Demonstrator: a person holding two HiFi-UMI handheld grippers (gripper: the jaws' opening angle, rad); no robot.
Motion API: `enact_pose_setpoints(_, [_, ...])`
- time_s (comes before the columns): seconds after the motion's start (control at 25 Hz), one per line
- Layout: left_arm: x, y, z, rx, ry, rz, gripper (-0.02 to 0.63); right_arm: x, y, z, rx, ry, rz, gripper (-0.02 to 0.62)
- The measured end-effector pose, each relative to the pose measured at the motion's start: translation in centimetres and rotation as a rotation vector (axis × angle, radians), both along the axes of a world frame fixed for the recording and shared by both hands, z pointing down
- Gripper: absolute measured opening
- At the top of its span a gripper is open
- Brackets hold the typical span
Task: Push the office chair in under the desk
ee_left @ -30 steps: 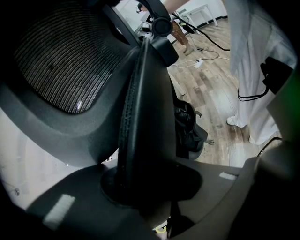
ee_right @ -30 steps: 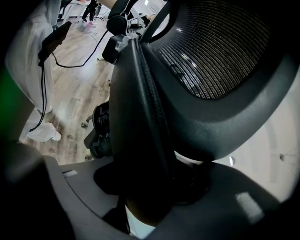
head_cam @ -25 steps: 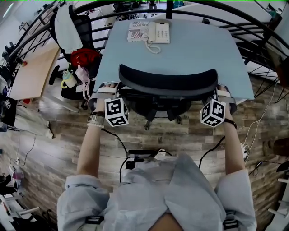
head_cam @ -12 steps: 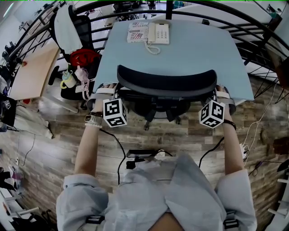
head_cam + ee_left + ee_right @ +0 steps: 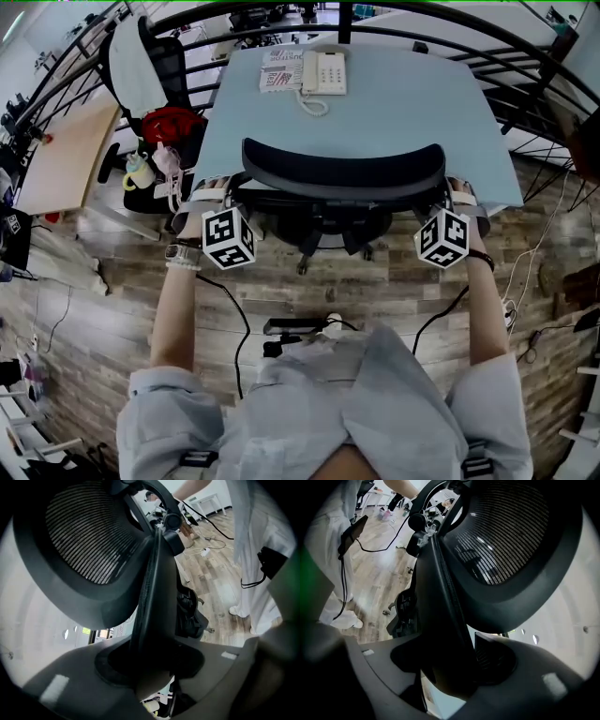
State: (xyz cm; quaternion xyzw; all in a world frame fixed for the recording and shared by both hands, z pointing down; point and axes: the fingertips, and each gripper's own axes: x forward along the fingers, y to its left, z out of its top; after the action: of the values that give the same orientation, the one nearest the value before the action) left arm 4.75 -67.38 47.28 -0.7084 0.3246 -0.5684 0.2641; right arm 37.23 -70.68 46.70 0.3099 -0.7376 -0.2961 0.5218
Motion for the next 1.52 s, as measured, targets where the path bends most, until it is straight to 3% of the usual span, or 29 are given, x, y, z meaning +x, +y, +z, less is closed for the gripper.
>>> enact_pose_setpoints(0.16, [-1.5,1.1,-0.8,0.030,0.007,-0.027,0.161,0.5,1.2,-0.7,0.004,-0.029,0.014,0.287])
enact_pose_setpoints(0.36, [-2.2,1.9,-1.8,0.062,0.039,-0.061,0.181,1.2,2.8,-1.5,0.015,0.010,0.005,0.287])
enact_pose_setpoints(0.64, [-4.5,3.9,-3.0,0.079,0.105,-0.146,0.187,1.0,5.0,-3.4,0.034,-0.092,0.030,0.287])
enact_pose_setpoints(0.72, [-4.9,4.7,-3.6,0.093,0.166,-0.174,0.187,0.8,5.5,-3.7,0.037,-0.130,0.040,0.285])
enact_pose_setpoints(0.88, [-3.1,6.3,-5.7,0.149,0.368,-0.193,0.187,-0.6,6.8,-4.5,0.043,-0.243,0.053,0.285])
enact_pose_setpoints(1.04, [0.7,7.7,-7.9,0.175,0.584,-0.170,0.186,-2.4,8.2,-5.8,0.043,-0.421,0.079,0.267])
enact_pose_setpoints(1.2, [4.1,9.2,-9.7,0.174,0.780,-0.144,0.183,-3.8,9.7,-7.2,0.021,-0.636,0.110,0.204])
enact_pose_setpoints(1.4, [7.4,10.3,-11.5,0.148,0.908,-0.101,0.174,-4.3,10.7,-8.9,-0.007,-0.805,0.152,0.128])
enact_pose_setpoints(1.52, [7.9,10.1,-11.5,0.140,0.944,-0.104,0.113,-4.6,10.9,-9.3,-0.006,-0.860,0.172,0.088])
